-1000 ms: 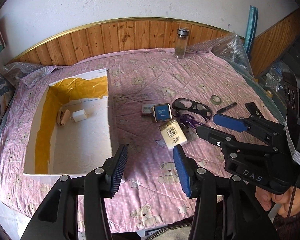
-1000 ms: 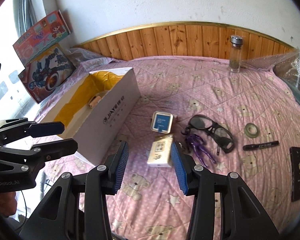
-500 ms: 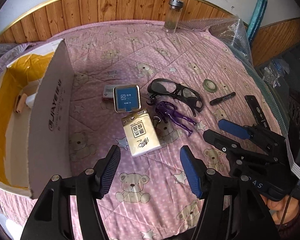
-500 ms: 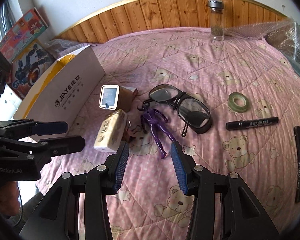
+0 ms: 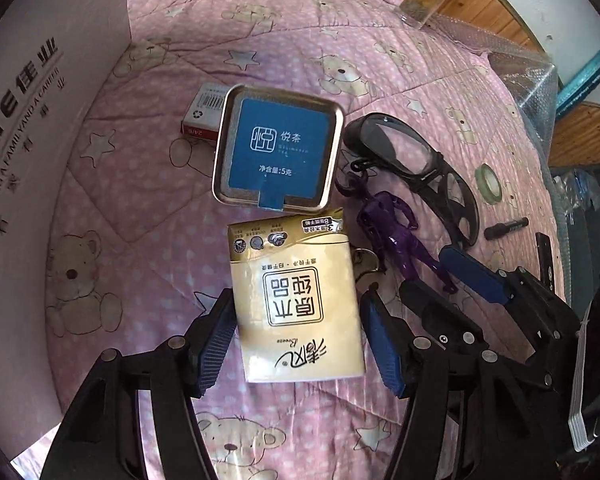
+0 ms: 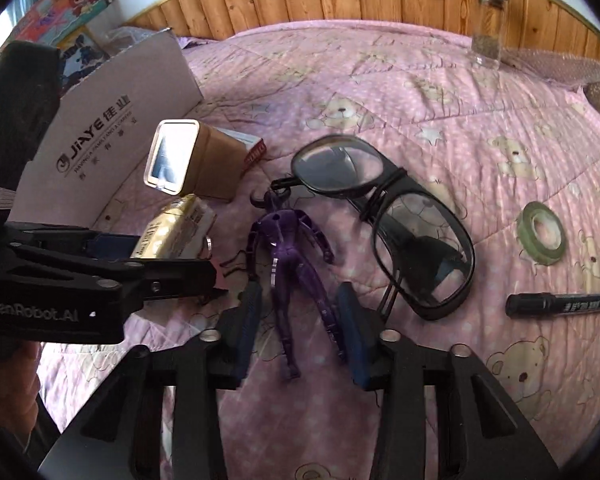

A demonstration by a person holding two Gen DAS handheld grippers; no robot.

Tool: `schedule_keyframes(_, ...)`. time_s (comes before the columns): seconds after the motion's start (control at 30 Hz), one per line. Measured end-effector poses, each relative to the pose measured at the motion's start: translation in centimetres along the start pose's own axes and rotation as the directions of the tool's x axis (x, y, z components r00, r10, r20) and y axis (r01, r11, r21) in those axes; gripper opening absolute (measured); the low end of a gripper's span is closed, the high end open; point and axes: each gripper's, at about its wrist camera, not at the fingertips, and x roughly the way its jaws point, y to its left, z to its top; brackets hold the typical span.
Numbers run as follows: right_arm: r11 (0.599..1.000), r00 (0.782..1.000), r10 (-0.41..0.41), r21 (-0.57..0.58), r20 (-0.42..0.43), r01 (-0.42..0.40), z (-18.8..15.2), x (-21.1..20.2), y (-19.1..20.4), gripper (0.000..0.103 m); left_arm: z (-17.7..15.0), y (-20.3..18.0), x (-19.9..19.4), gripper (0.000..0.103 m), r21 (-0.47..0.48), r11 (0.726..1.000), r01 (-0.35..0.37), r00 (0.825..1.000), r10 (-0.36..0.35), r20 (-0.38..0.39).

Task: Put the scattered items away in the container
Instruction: 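Grasp the tissue pack with the left tool while the right tool grasps the purple figure, then carry the tissue pack and purple figure in both tools over the box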

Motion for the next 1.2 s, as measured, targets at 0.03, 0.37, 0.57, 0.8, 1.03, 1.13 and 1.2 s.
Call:
schedule_keyframes(0.03,1.000,1.000,0.014,0.010,0.009,-0.014,0.0,0.1,-0.2,0.034,0.2,-0.2,0.1,0.063,0.014,1.000,-0.007,1.000,0.007,0.007)
schedule_keyframes(0.37,0.988,0.996,0.075,0.132,0.053,-0.081,-0.5,-2.3,-0.8,0.030,-0.1,-0.2,-1.9,0.052,0.059,0.998,-0.011,0.998,0.008,0.062)
schedule_keyframes(0.57,0.978,0.994,0.074,0.187,0.084,-0.089,-1.4,-4.7,0.9,0.030,-1.0,-0.1,-4.3,0.052,0.085,0.996,0.018,0.996,-0.025,0.087)
schedule_keyframes(0.8,0.978,0.994,0.049,0.196,0.099,-0.068,-2.8,-7.1,4.3,0.030,-2.6,0.2,-7.3,0.052,0.106,0.993,0.058,0.990,-0.070,0.122)
schedule_keyframes(1.03,0.980,0.993,0.014,0.193,0.118,-0.037,-3.9,-9.4,7.6,0.030,-5.1,0.8,-10.5,0.052,0.128,0.989,0.078,0.984,-0.097,0.147)
schedule_keyframes(1.13,0.982,0.992,0.004,0.186,0.125,-0.027,-4.3,-10.4,9.2,0.030,-6.3,1.1,-11.8,0.052,0.141,0.988,0.067,0.983,-0.090,0.160)
schedule_keyframes(1.2,0.984,0.991,-0.002,0.178,0.131,-0.022,-4.6,-11.1,10.4,0.030,-7.1,1.5,-12.7,0.052,0.145,0.987,0.065,0.982,-0.089,0.168)
